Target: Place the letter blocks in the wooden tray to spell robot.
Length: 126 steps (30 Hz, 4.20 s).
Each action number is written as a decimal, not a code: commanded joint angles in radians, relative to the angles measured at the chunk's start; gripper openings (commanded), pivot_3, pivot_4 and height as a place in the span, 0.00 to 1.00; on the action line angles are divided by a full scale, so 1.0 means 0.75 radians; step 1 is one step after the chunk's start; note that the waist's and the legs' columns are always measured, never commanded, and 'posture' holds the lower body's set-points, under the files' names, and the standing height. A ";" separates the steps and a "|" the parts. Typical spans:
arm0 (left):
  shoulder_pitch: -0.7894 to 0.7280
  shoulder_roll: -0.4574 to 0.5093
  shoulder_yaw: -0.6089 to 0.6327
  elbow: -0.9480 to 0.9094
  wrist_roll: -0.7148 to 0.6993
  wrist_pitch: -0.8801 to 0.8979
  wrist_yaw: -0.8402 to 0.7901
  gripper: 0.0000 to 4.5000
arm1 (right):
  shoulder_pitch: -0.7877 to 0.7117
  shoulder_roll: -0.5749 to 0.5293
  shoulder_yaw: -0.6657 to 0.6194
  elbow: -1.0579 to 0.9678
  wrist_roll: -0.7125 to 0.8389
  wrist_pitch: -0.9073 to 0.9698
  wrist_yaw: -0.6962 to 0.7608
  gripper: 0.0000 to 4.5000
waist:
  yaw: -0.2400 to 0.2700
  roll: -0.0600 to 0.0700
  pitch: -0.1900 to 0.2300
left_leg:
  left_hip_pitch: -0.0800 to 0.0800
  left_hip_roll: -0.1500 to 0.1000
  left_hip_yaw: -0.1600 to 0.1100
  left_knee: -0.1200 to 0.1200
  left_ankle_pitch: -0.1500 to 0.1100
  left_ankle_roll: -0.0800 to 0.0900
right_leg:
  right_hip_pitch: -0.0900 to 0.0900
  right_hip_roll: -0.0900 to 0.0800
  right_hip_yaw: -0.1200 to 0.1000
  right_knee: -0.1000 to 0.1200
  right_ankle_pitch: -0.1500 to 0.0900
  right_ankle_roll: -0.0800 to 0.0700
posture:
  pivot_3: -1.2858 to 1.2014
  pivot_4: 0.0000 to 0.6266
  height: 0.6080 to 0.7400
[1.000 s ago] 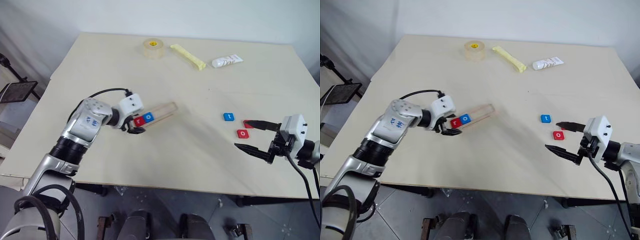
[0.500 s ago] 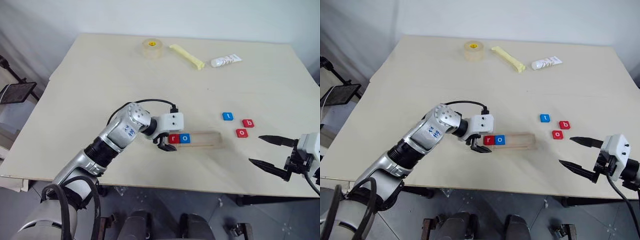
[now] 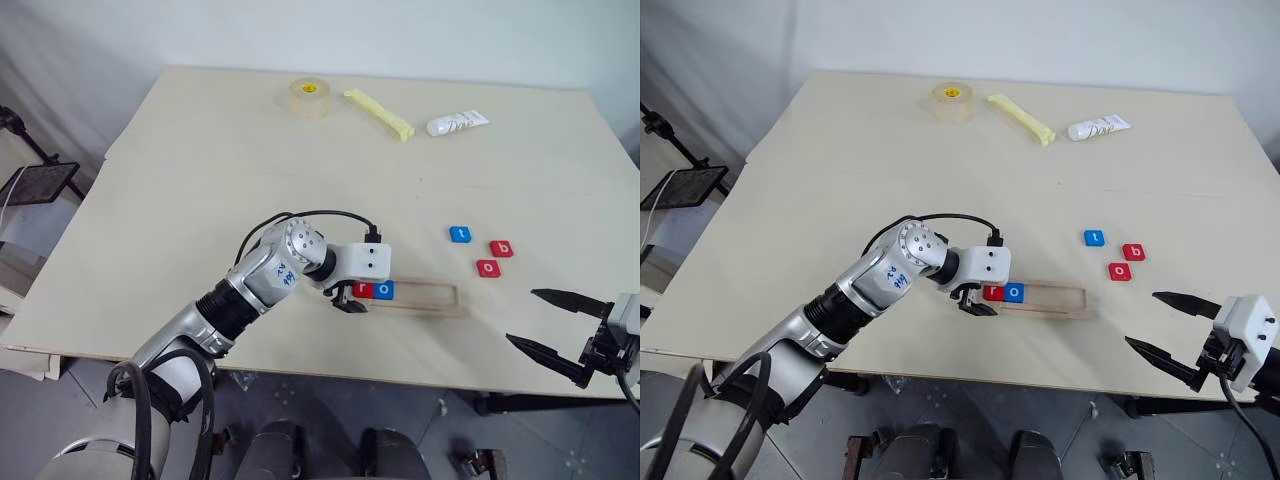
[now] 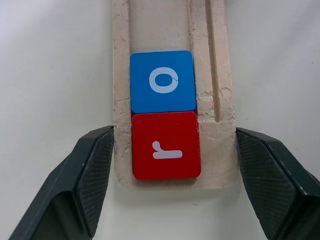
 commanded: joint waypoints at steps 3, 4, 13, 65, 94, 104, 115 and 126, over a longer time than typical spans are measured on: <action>-0.001 -0.011 0.003 -0.017 0.026 -0.045 -0.003 0.99 | 0.010 0.005 -0.056 -0.046 0.029 -0.001 -0.024 1.00 | 0.000 0.000 0.000 | 0.000 0.000 0.000 0.000 0.000 0.000 | 0.000 0.000 0.000 0.000 0.000 0.000 | 0.52 0.24 1.00; -0.001 -0.014 0.005 -0.015 0.027 -0.046 0.000 0.99 | 0.009 0.004 -0.054 -0.044 0.030 -0.001 -0.025 1.00 | 0.001 0.000 0.000 | 0.000 0.000 0.000 0.000 0.000 0.000 | 0.000 0.000 0.000 0.000 0.000 0.000 | 0.52 0.24 1.00; 0.054 0.099 0.304 -0.153 -0.123 -0.036 0.022 0.99 | -0.060 0.036 -0.050 -0.104 0.068 0.129 -0.199 1.00 | -0.008 0.000 0.000 | 0.000 0.001 -0.002 0.000 0.000 0.000 | 0.000 0.000 -0.001 0.001 0.000 0.000 | 0.52 0.24 1.00; 0.636 0.156 0.873 0.297 -0.720 -1.194 -0.432 0.99 | -0.062 0.117 -0.085 -0.197 0.065 0.538 -0.584 1.00 | -0.035 0.003 -0.002 | 0.004 -0.005 -0.007 -0.001 0.001 0.001 | 0.002 -0.004 -0.003 0.008 0.000 0.000 | 0.52 0.24 1.00; 0.761 0.095 0.825 0.102 -0.701 -1.180 -0.288 0.99 | -1.391 -0.022 0.644 0.931 -0.381 0.935 -0.721 1.00 | -0.050 0.003 -0.001 | -0.002 -0.006 -0.011 -0.002 0.003 0.001 | -0.004 -0.006 -0.004 0.012 0.000 0.000 | 0.52 0.24 1.00; 0.790 0.080 0.801 0.058 -0.695 -1.170 -0.232 0.99 | -1.427 0.036 0.661 1.014 -0.447 0.912 -0.711 1.00 | -0.059 0.003 -0.001 | -0.002 -0.006 -0.011 -0.002 0.003 0.001 | -0.003 -0.006 -0.004 0.012 0.000 0.000 | 0.52 0.24 1.00; 0.776 0.068 0.784 0.072 -0.690 -1.180 -0.204 1.00 | -1.389 0.065 0.644 0.964 -0.465 1.015 -0.789 0.72 | -0.068 0.003 -0.001 | -0.001 -0.006 -0.012 -0.001 0.003 0.001 | -0.002 -0.005 -0.004 0.012 0.000 0.000 | 0.52 0.24 1.00; 0.723 0.074 0.794 0.197 -0.695 -1.226 -0.273 1.00 | -1.153 0.065 0.421 0.425 -0.353 1.135 -0.884 0.33 | -0.064 0.003 -0.001 | -0.002 -0.007 -0.013 -0.002 0.003 0.001 | -0.003 -0.005 -0.004 0.012 0.000 0.000 | 0.52 0.24 1.00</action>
